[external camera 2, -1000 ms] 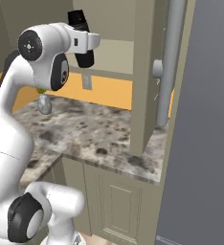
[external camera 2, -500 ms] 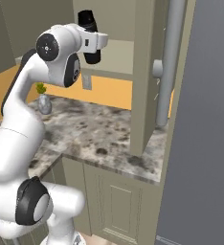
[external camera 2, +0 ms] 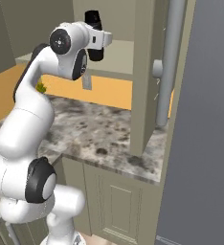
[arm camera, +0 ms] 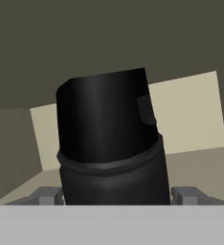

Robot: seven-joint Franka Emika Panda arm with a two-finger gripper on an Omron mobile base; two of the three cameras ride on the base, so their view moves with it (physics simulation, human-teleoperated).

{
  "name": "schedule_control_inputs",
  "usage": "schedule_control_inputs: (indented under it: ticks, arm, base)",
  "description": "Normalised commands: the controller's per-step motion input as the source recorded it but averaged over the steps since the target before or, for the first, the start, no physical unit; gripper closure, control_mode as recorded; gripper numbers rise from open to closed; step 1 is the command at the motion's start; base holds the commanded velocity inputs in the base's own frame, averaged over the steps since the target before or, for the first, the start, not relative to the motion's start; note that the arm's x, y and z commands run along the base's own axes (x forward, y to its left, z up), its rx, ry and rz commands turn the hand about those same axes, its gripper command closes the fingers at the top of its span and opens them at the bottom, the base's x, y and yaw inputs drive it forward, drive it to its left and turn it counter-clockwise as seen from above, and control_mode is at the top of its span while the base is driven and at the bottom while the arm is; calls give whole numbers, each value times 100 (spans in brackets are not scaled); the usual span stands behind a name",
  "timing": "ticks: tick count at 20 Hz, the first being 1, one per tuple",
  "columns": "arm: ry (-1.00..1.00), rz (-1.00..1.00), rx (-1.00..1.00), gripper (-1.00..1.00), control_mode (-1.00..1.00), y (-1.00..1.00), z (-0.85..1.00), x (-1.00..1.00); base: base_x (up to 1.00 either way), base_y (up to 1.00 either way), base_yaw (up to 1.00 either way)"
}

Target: Pick the can, water bottle from the counter and place them in the open cabinet.

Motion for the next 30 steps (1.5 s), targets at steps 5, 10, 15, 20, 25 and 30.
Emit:
schedule_control_inputs:
  ticks: [5,10,15,20,25,30]
  arm:
    - [-1,1,0,100,-100,0,-14,34]
    - [-3,1,-1,100,-100,-1,-17,20]
    - [0,2,0,100,-100,-2,-2,34]
    - [0,4,0,100,-100,-10,-2,37]
    - [2,5,0,100,-100,-4,-3,48]
    - [5,6,0,100,-100,-1,-4,51]
  base:
    - [0,0,0]
    - [0,0,0]
    - [0,0,0]
    - [0,0,0]
    - [0,0,0]
    - [0,0,0]
